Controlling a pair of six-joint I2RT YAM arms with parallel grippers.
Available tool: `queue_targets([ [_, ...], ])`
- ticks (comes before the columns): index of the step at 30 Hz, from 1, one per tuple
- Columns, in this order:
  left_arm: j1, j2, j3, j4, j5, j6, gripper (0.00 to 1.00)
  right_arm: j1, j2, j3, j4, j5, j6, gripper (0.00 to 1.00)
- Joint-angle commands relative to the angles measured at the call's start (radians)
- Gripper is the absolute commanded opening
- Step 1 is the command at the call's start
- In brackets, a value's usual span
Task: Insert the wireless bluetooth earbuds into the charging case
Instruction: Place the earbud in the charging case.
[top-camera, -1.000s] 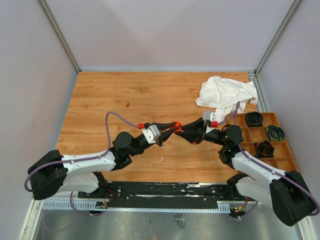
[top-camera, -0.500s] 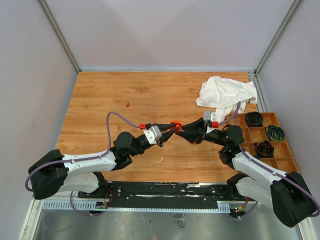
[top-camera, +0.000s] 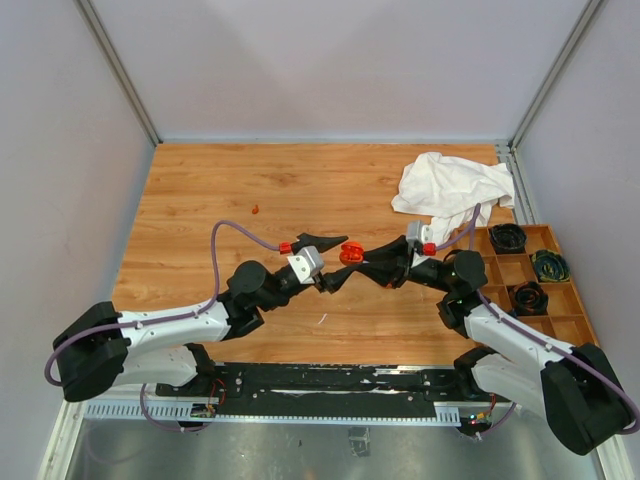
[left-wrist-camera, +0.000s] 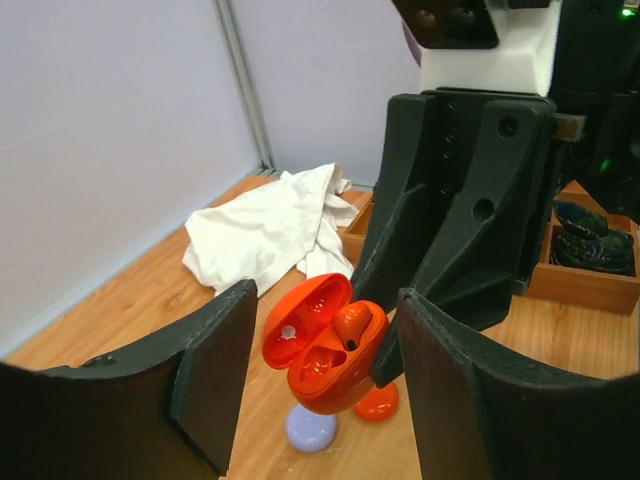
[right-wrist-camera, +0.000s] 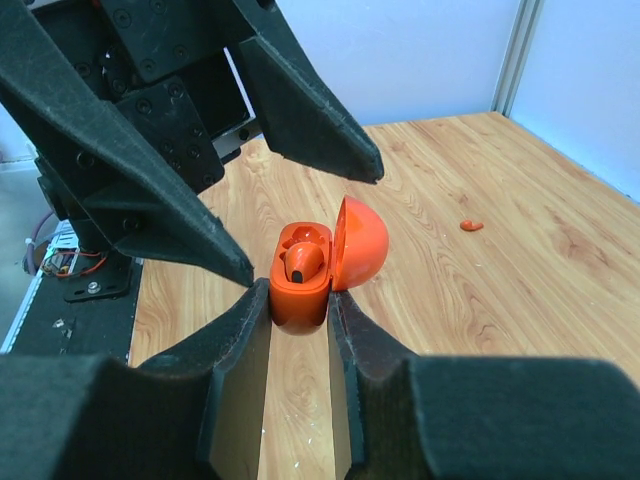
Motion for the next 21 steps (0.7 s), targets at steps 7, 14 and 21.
queue_targets([
  [7,-0.001,-0.036,0.090,-0.176,-0.375,-0.088,0.73,0.035,-0.036,-0.005,-0.113,0.073,-0.103,0.01],
  [14,0.111,-0.008,0.145,-0.336,-0.487,-0.212,0.75,0.036,-0.019,-0.014,-0.146,0.129,-0.137,0.01],
  [21,0.314,0.094,0.253,-0.627,-0.551,-0.442,0.75,0.035,0.010,-0.018,-0.151,0.163,-0.148,0.01],
])
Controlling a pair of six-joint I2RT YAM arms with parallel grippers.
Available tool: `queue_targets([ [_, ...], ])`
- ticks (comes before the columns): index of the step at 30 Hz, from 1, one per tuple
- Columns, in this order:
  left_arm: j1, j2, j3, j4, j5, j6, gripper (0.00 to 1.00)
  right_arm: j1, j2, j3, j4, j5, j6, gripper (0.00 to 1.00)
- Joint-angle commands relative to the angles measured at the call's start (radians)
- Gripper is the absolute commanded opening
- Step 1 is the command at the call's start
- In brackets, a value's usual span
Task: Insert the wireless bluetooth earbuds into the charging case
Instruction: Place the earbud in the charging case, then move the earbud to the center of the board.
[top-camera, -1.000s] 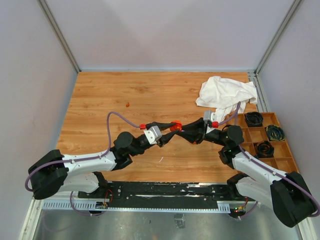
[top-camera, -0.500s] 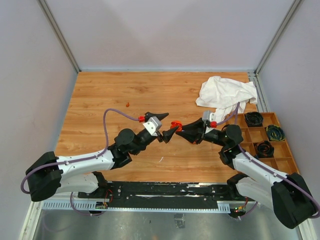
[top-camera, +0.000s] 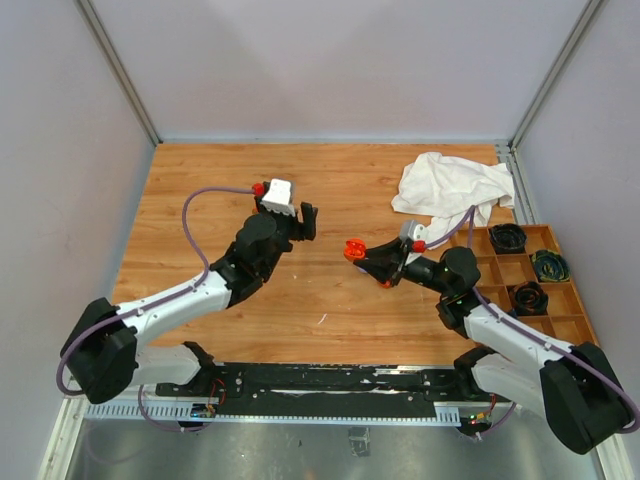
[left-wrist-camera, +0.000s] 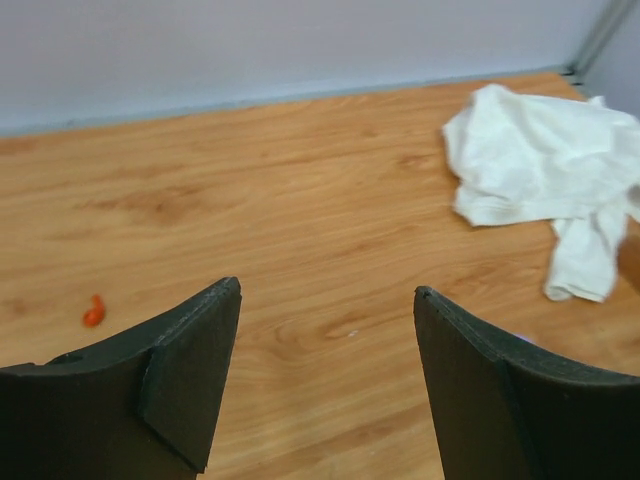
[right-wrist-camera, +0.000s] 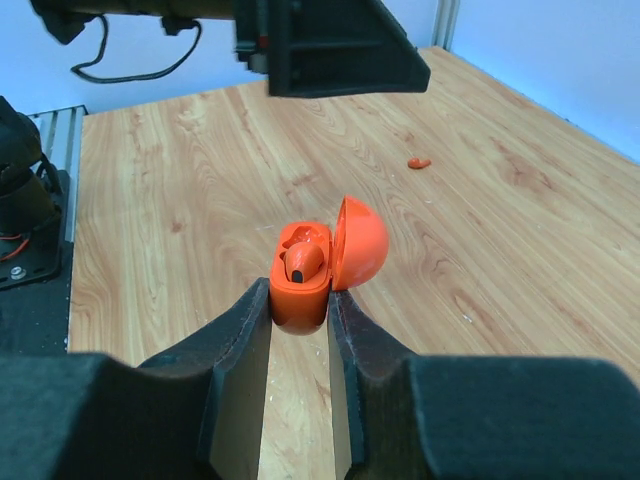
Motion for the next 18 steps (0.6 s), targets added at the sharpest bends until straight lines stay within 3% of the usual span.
queue_targets([
  [1,0.124,0.072,0.070,-0.220,-0.062,-0.190,0.75,0.036,0.014,-0.012,0.012,0.036,-0.026,0.01],
  [7,0.270,0.209,0.133,-0.331,-0.018,-0.256,0.74,0.036,0.023,-0.013,0.001,0.057,-0.036,0.01],
  [18,0.482,0.476,0.301,-0.350,0.062,-0.312,0.65,0.037,0.034,-0.007,-0.020,0.067,-0.048,0.01],
])
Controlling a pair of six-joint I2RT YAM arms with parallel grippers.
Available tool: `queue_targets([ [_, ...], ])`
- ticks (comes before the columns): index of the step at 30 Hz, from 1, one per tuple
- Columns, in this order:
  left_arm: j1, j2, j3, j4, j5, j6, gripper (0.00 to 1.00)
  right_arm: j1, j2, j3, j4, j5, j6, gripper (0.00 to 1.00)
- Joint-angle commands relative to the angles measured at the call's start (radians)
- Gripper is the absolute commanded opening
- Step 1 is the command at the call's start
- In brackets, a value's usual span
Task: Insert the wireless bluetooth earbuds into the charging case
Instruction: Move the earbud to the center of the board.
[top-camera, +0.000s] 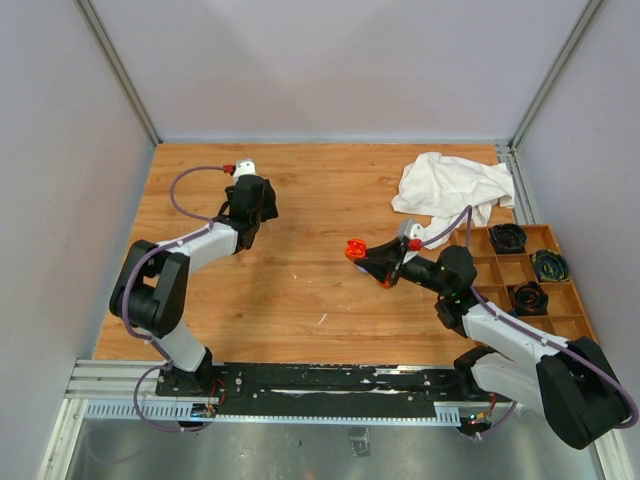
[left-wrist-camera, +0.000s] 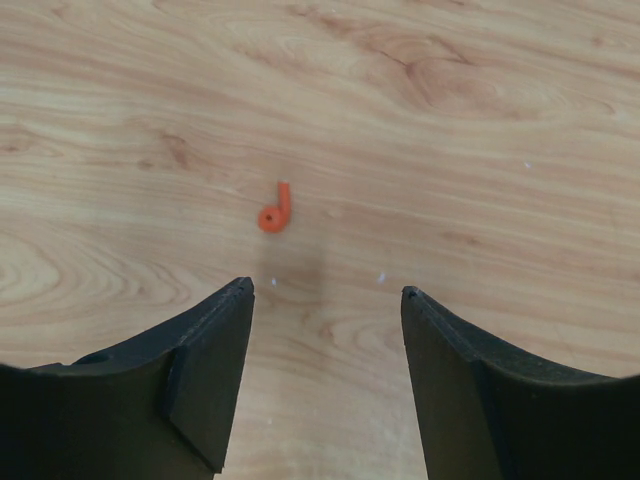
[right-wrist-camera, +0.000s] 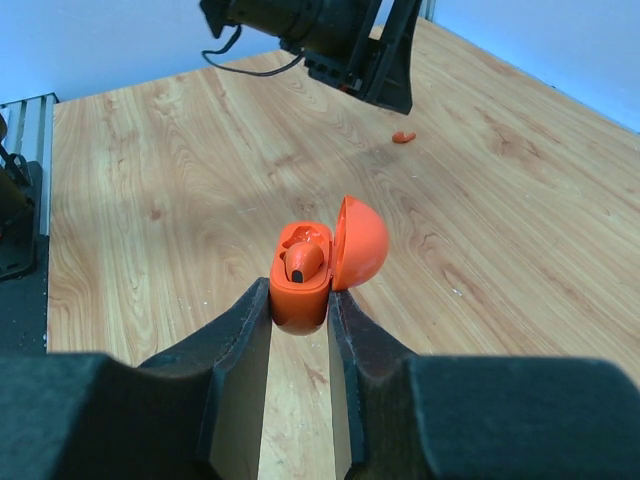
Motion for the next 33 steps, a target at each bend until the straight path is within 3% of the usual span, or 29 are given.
queue_targets([
  [1,0.064,0.102,0.105,-0.009,0.055,-0.039,0.64,0.036,0.001,-0.001,-0.003,0.016,-0.029,0.01],
  [8,0.130,0.291,0.259,-0.078,0.106,-0.026,0.56,0.036,-0.001,0.004,-0.025,0.025,-0.041,0.01],
  [18,0.152,0.420,0.374,-0.158,0.133,0.008,0.42,0.036,0.006,0.009,-0.032,0.024,-0.041,0.01],
  [25,0.152,0.458,0.396,-0.215,0.218,0.034,0.33,0.035,0.000,0.012,-0.044,0.026,-0.041,0.01],
  [33,0.149,0.403,0.316,-0.273,0.340,0.052,0.29,0.035,-0.015,0.013,-0.052,0.025,-0.038,0.01],
])
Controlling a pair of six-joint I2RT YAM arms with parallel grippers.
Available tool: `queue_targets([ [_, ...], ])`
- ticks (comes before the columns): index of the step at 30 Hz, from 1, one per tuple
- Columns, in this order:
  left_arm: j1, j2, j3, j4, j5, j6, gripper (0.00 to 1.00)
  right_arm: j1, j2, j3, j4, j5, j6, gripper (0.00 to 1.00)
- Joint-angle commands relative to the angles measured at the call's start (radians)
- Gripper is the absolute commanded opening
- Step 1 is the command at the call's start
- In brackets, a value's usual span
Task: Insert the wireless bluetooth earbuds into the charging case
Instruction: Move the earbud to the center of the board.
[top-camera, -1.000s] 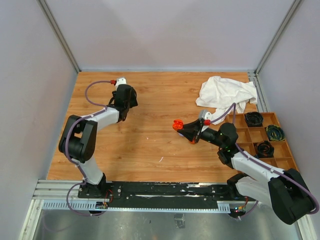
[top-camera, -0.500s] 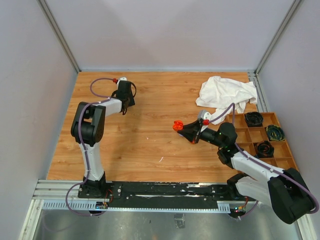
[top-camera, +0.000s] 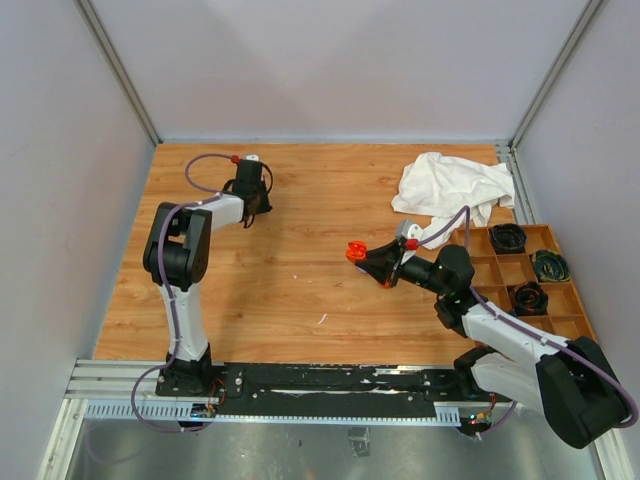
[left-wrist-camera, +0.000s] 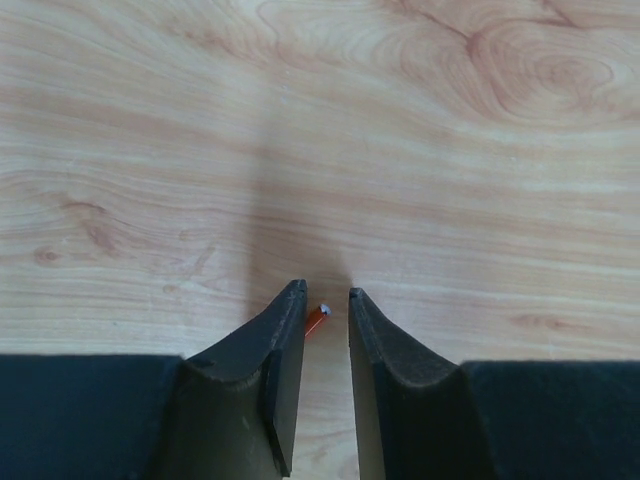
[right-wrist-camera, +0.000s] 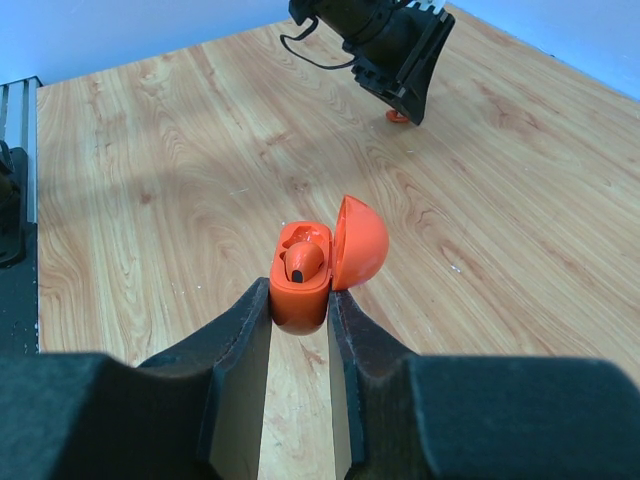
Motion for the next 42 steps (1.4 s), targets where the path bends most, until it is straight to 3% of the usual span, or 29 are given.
queue_targets([
  [1,0.001,-0.032,-0.073,-0.103,0.116,0.017,0.28,0.036,-0.023,0.013,0.003,0.006,-0.015,0.01],
  [10,-0.004,-0.112,-0.174,-0.117,0.091,0.005,0.28,0.036,-0.042,0.011,-0.002,0.004,-0.012,0.01],
  [17,-0.005,-0.181,-0.163,-0.118,0.112,-0.004,0.30,0.036,-0.034,0.013,0.000,0.001,-0.012,0.01],
  [21,-0.004,-0.206,-0.139,-0.151,0.012,-0.011,0.32,0.036,-0.031,0.013,0.000,0.001,-0.012,0.01],
  [28,0.001,-0.133,-0.030,-0.211,-0.107,-0.005,0.33,0.036,-0.023,0.015,0.003,-0.002,-0.010,0.01],
  [35,0.000,-0.016,0.090,-0.259,-0.133,0.011,0.33,0.036,-0.020,0.015,0.000,0.003,-0.015,0.01],
  [42,0.000,0.014,0.109,-0.269,-0.132,0.022,0.33,0.036,-0.013,0.016,0.000,0.001,-0.015,0.01],
])
